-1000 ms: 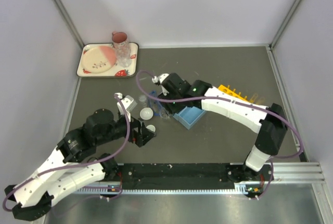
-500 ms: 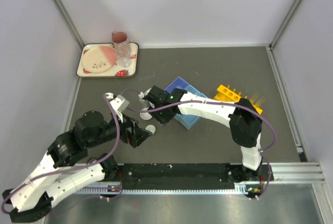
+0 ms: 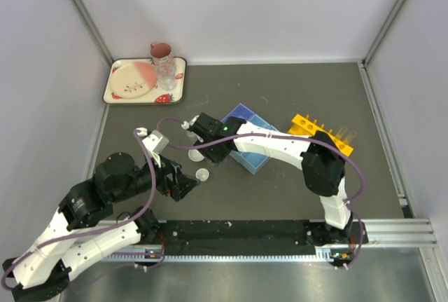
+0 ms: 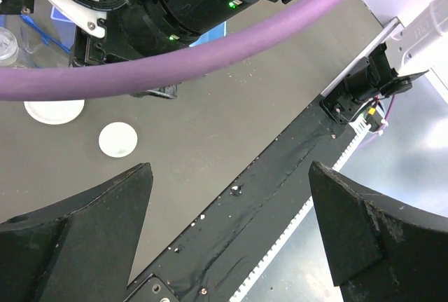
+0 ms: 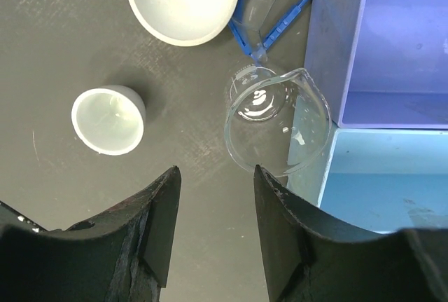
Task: Organize the chemistry lab equipment
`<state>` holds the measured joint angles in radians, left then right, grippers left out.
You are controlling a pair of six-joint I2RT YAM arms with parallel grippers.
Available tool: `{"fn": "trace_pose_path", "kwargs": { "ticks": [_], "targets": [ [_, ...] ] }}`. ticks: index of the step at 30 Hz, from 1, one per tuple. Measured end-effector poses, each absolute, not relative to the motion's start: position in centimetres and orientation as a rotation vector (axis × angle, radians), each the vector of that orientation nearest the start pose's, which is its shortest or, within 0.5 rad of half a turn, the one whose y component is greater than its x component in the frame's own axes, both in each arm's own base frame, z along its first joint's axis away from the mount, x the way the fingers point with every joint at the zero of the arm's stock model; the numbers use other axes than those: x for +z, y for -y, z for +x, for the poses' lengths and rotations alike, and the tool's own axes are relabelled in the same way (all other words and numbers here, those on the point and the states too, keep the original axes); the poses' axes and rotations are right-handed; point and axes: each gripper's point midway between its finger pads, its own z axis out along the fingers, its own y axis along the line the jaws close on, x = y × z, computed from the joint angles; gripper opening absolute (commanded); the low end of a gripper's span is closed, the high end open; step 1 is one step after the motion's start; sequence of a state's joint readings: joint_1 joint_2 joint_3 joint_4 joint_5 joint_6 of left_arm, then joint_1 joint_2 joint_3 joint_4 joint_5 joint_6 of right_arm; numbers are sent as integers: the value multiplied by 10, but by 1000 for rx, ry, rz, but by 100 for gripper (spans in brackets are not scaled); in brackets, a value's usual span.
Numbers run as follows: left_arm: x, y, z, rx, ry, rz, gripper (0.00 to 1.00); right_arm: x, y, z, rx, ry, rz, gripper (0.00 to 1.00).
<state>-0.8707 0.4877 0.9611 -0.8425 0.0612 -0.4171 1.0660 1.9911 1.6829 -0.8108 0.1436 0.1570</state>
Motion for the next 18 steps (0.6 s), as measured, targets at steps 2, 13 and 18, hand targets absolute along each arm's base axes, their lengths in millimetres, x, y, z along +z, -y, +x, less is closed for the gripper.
{"fn": "trace_pose_path", "kwargs": {
  "ticks": [2,13,18],
  "targets": [
    [278,167,104,-896,-1984,502,99,96,-386,235,192,-2428,-1135,47],
    [278,166,104,-894,-1983,500,99,92,-396,246,164,-2402,-1160,46],
    [278,166,104,-893,-1982,500,99,76,-401,251,133,-2405,-1198,32]
  ]
}}
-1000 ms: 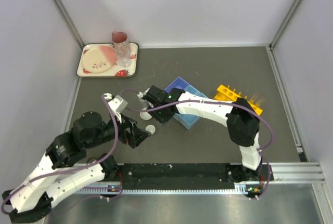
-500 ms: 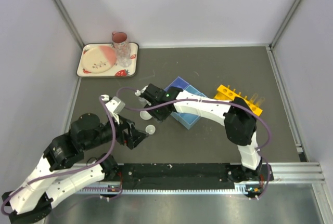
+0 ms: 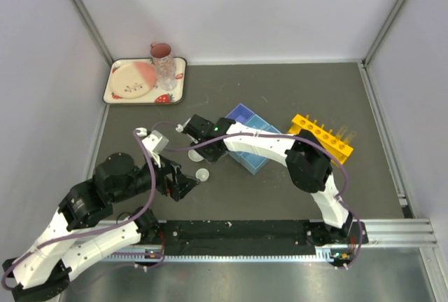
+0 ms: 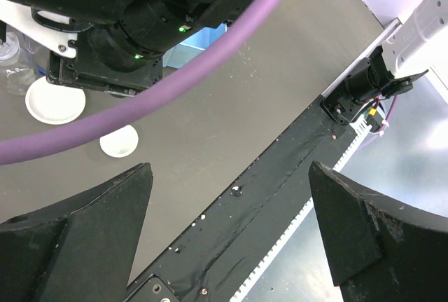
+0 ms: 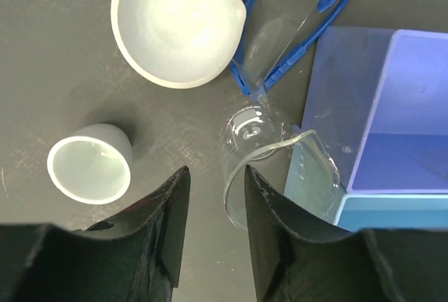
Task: Organize the chemistry lab equipment
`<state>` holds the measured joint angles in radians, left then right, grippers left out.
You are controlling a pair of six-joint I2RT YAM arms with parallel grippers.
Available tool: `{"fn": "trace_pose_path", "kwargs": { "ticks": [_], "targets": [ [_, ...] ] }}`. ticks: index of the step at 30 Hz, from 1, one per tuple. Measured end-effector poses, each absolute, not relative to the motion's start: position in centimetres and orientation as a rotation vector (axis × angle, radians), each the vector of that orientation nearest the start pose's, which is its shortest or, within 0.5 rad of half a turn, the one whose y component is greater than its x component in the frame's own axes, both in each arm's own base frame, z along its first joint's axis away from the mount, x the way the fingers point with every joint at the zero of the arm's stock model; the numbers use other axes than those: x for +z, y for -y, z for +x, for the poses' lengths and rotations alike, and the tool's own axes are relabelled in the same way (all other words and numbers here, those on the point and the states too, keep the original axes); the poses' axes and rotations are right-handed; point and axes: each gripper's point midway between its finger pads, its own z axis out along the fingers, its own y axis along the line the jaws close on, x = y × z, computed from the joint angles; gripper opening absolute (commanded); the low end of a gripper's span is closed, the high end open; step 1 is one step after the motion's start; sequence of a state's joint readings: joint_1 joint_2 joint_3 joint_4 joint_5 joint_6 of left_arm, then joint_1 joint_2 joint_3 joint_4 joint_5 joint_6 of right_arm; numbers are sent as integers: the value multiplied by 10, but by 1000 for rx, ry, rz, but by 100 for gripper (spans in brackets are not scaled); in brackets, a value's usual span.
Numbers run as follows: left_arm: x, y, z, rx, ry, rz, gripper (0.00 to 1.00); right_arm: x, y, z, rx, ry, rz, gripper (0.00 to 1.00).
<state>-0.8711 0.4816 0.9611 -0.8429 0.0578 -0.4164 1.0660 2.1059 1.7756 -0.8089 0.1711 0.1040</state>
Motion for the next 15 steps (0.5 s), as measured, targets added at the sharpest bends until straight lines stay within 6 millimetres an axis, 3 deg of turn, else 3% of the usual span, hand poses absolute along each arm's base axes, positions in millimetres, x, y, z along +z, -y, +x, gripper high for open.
{"fn": "trace_pose_path", "kwargs": {
  "ticks": [5,15],
  "targets": [
    [278,166,105,-890,-1982,498,99,66,-400,253,106,-2406,-1222,0],
    [280,161,104,-872,-1988,490,99,67,-398,256,81,-2399,-1209,0]
  ]
}}
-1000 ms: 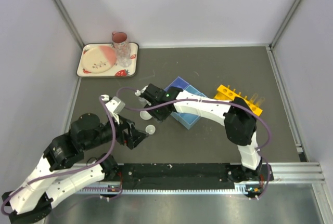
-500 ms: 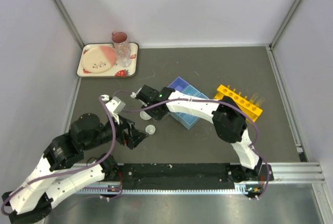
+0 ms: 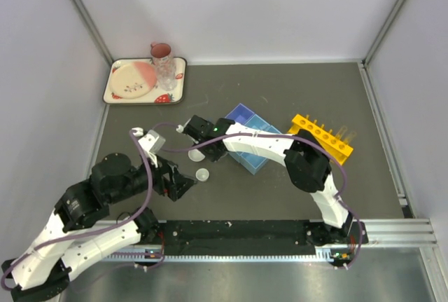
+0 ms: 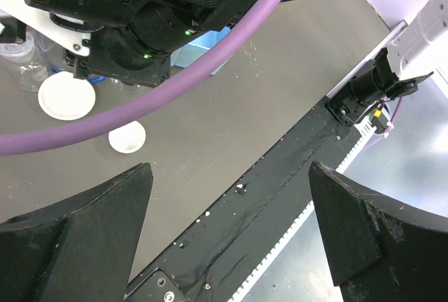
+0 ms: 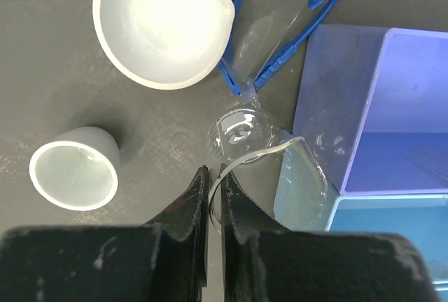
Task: Organize the chemistry lab equipment
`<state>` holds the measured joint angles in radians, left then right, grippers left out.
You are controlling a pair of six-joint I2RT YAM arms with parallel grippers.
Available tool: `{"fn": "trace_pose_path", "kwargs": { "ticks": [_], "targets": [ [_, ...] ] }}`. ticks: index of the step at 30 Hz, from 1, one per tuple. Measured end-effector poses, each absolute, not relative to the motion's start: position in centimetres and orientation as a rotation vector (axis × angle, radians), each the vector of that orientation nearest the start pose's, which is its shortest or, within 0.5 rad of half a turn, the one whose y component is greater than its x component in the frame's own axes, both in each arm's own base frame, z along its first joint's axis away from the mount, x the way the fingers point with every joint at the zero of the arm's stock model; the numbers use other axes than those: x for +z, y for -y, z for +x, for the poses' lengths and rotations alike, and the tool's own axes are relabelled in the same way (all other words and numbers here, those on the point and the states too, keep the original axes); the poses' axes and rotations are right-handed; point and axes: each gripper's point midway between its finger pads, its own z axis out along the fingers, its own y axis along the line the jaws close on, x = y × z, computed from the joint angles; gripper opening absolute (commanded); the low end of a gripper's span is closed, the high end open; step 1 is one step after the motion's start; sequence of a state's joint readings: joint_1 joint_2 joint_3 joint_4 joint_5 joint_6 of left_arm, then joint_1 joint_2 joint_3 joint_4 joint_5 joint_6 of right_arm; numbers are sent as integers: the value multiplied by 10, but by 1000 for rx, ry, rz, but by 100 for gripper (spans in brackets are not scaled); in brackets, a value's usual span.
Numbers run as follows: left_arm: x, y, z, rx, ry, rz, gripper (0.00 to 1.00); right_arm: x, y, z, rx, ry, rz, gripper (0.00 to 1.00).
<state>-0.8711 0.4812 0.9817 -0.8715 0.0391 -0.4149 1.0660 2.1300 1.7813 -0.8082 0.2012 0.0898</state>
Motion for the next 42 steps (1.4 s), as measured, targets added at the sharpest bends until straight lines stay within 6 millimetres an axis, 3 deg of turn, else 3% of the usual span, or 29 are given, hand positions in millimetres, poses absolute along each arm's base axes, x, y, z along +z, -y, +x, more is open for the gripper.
{"fn": "trace_pose_path", "kwargs": {
  "ticks": [4,7,15,17,20,23,32,42],
  "targets": [
    [294,154,102,-867,-1966,483,99,75,-393,253,73,-2409,-1201,0],
    [312,151,99,-889,-1920,474,99,98,-386,248,69,-2394,-1182,0],
    [347,137,88,-923,-1823,462,99,216,-353,229,175,-2258,-1031,0],
    [346,137,87,-921,-1826,465,99,238,-339,227,181,-2225,-986,0],
    [343,136,86,-916,-1839,472,99,253,-313,225,167,-2216,-939,0],
    [342,136,86,-915,-1843,474,99,248,-294,227,132,-2246,-908,0],
    [343,134,85,-918,-1834,471,99,192,-229,256,-12,-2427,-779,0],
    [340,134,84,-914,-1837,475,99,165,-211,278,32,-2460,-713,0]
  ]
}}
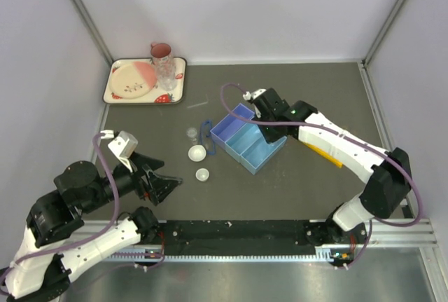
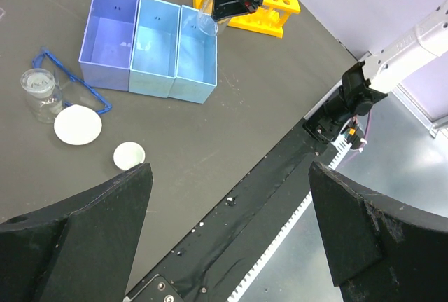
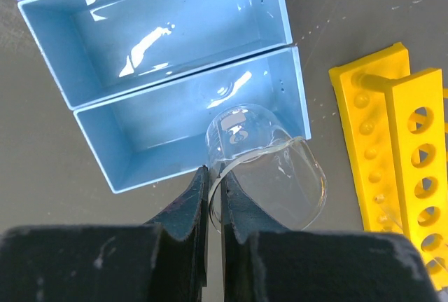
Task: Organize the chemistry lab equipment
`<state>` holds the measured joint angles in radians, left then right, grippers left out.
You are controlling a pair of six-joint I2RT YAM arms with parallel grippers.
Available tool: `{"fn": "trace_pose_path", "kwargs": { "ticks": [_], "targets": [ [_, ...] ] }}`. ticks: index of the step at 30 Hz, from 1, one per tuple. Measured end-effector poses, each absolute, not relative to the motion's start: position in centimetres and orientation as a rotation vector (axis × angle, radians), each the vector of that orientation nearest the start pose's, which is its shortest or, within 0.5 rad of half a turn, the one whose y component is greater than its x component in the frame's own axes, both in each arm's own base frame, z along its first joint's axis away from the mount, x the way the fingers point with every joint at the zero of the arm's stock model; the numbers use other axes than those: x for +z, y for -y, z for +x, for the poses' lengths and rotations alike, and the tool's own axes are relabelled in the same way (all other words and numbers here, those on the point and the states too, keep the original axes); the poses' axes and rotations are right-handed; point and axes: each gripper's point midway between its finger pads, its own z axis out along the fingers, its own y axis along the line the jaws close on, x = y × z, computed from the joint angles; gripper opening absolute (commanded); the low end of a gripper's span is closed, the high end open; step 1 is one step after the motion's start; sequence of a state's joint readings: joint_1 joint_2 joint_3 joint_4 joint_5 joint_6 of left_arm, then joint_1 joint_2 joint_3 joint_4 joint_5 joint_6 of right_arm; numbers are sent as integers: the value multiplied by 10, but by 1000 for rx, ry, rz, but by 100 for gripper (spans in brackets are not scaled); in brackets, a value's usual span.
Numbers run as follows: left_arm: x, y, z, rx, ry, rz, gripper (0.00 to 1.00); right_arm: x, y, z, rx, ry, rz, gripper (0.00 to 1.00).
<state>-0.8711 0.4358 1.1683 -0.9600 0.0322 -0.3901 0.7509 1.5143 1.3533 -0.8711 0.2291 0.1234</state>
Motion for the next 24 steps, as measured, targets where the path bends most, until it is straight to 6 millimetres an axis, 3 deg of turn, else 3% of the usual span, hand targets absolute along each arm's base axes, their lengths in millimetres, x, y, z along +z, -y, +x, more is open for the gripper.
{"fn": "trace_pose_path", "kwargs": {
  "ticks": [15,24],
  "targets": [
    [328,137,87,-890,-1861,503,99,127,-208,311,106,-2475,-664,0],
    [322,140,90,-876,-1879,515,99,94,-213,315,93,-2541,-693,0]
  ]
}}
